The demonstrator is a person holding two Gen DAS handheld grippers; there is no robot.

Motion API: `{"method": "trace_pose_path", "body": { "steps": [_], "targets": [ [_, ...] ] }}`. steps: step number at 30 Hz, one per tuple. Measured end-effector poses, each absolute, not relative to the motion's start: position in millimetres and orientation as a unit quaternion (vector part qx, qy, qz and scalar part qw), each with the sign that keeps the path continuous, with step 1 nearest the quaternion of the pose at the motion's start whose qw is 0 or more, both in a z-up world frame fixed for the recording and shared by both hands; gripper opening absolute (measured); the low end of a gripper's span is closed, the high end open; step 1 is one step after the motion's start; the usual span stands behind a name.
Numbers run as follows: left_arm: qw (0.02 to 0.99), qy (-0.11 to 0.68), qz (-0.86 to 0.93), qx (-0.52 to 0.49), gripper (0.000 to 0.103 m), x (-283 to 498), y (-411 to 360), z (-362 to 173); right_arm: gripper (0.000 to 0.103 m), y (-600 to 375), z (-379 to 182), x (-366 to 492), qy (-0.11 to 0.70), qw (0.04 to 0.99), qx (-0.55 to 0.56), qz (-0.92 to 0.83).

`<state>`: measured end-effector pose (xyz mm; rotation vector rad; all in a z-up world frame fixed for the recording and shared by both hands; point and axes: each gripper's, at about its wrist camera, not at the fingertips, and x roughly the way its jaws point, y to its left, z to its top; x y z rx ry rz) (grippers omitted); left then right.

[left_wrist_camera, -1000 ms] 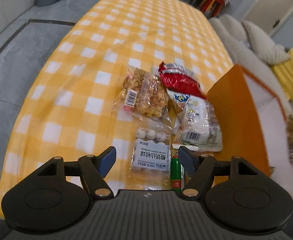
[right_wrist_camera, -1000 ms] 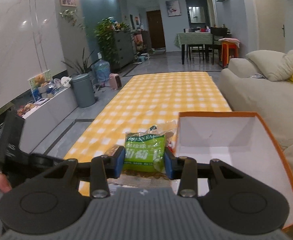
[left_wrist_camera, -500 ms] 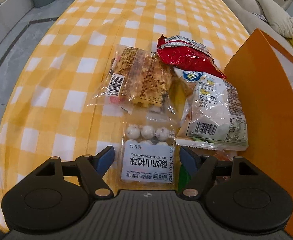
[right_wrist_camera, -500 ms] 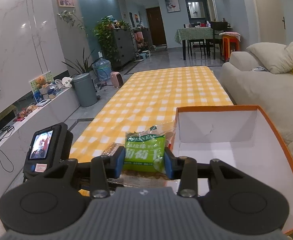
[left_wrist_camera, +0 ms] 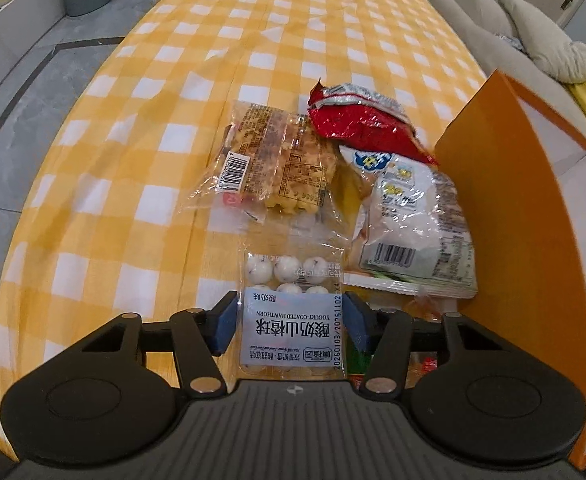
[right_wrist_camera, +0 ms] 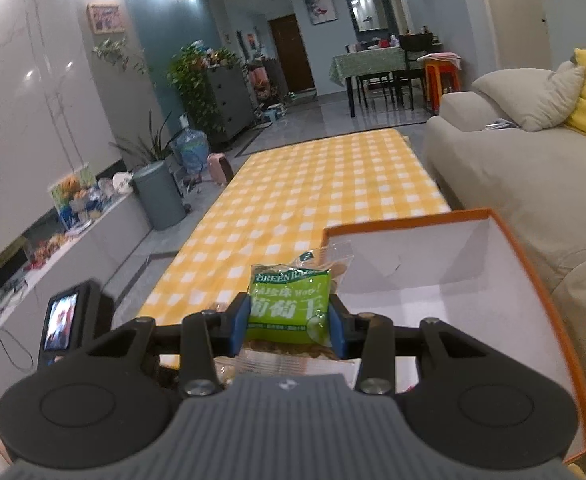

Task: Organize snacks
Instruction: 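Lower the raisin and dark packets into the box and open the right tool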

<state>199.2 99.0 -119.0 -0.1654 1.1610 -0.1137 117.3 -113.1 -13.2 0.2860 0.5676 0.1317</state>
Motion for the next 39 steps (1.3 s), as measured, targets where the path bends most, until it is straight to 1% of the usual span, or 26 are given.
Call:
{"method": "trace_pose_path", "body": {
  "steps": [5,8,12,16,19,22,28,30,34,39],
  "targets": [
    [0.839,0.528,-0.076,-0.103,0.063,188,106,-101,0.039,-144,-3,111,0.284,0.947,0.146,0.024],
    [0.844,0.515,-0.096,-0.117,0.063,181,106,-87,0.039,-158,-13,117,0.339,0.929,0.146,0.016],
    [0.846,0.503,-0.112,-0.134,0.063,175,105,-74,0.039,-165,-45,129,0.425,0.894,0.143,-0.001],
    [0.844,0.499,-0.13,-0.145,0.064,175,103,-71,0.04,-164,-75,137,0.478,0.866,0.145,-0.003],
    [0.845,0.499,-0.131,-0.14,0.064,175,102,-72,0.04,-162,-89,140,0.498,0.856,0.138,-0.009],
    [0.845,0.5,-0.131,-0.139,0.064,175,102,-73,0.04,-162,-95,145,0.508,0.853,0.118,-0.019],
    [0.844,0.501,-0.133,-0.139,0.064,174,103,-73,0.042,-165,-105,153,0.527,0.842,0.114,-0.019],
    [0.844,0.502,-0.131,-0.14,0.063,174,103,-72,0.056,-166,-106,153,0.533,0.837,0.118,-0.02],
    [0.846,0.497,-0.133,-0.139,0.064,172,102,-70,0.054,-169,-93,149,0.515,0.847,0.129,-0.004],
    [0.847,0.488,-0.149,-0.145,0.064,164,99,-59,0.054,-179,-68,140,0.473,0.868,0.154,-0.003]
  ]
}}
